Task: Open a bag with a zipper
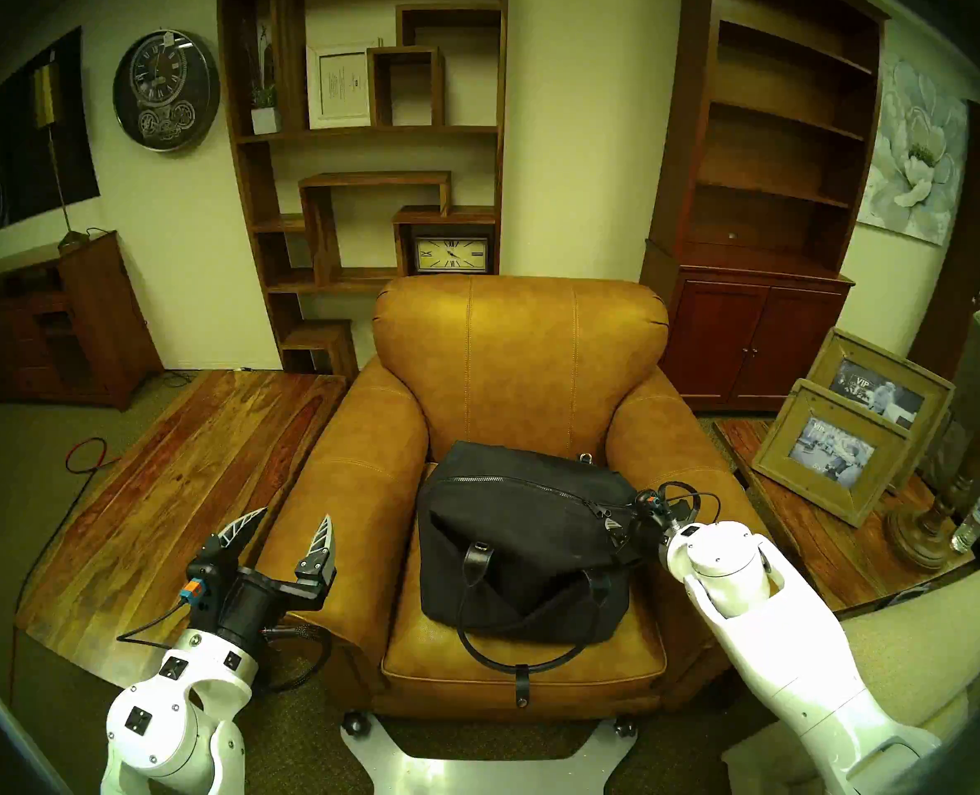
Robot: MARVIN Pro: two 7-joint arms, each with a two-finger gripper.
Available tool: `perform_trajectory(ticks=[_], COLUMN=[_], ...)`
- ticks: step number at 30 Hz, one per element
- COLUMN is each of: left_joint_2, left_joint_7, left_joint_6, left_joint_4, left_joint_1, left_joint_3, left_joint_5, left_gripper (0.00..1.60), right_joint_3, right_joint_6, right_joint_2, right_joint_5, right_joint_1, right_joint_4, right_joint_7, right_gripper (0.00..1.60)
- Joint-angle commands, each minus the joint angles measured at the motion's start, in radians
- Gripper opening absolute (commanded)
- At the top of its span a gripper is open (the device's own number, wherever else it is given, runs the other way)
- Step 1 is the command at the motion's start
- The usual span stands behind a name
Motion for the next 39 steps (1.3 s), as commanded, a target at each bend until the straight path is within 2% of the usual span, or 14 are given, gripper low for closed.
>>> perform_trajectory(ticks=[1,3,4,7,18,20,21,26,31,39], left_joint_2=[0.001,0.001,0.001,0.001,0.001,0.001,0.001,0.001,0.001,0.001], left_joint_7=[-0.002,-0.002,-0.002,-0.002,-0.002,-0.002,-0.002,-0.002,-0.002,-0.002], left_joint_6=[-0.002,-0.002,-0.002,-0.002,-0.001,-0.001,-0.001,-0.001,-0.001,-0.001], left_joint_4=[-0.023,-0.023,-0.023,-0.023,-0.023,-0.024,-0.024,-0.024,-0.024,-0.024], left_joint_1=[0.001,0.001,0.001,0.001,0.002,0.002,0.002,0.002,0.002,0.002], left_joint_3=[0.0,0.0,0.0,0.0,0.0,0.0,0.0,0.0,0.0,0.0], left_joint_5=[0.001,0.001,0.001,0.001,0.001,0.001,0.001,0.001,0.001,0.001], left_gripper=[1.6,1.6,1.6,1.6,1.6,1.6,1.6,1.6,1.6,1.6], right_joint_3=[-0.016,-0.02,-0.021,-0.025,-0.053,-0.056,-0.058,-0.065,-0.067,-0.074], right_joint_6=[-0.025,-0.029,-0.031,-0.032,-0.017,-0.014,-0.011,-0.004,-0.002,0.001], right_joint_2=[-0.021,-0.024,-0.024,-0.023,-0.006,-0.007,-0.008,-0.008,-0.007,-0.004], right_joint_5=[-0.02,-0.023,-0.023,-0.024,-0.04,-0.044,-0.046,-0.052,-0.056,-0.061], right_joint_1=[0.063,0.068,0.071,0.077,0.113,0.117,0.118,0.12,0.116,0.118], right_joint_4=[0.01,0.018,0.02,0.027,0.046,0.049,0.05,0.063,0.062,0.059], right_joint_7=[-0.014,-0.013,-0.01,-0.002,0.067,0.073,0.077,0.097,0.107,0.124], right_gripper=[0.92,0.9,0.81,0.78,0.78,0.82,0.9,0.87,0.75,0.47])
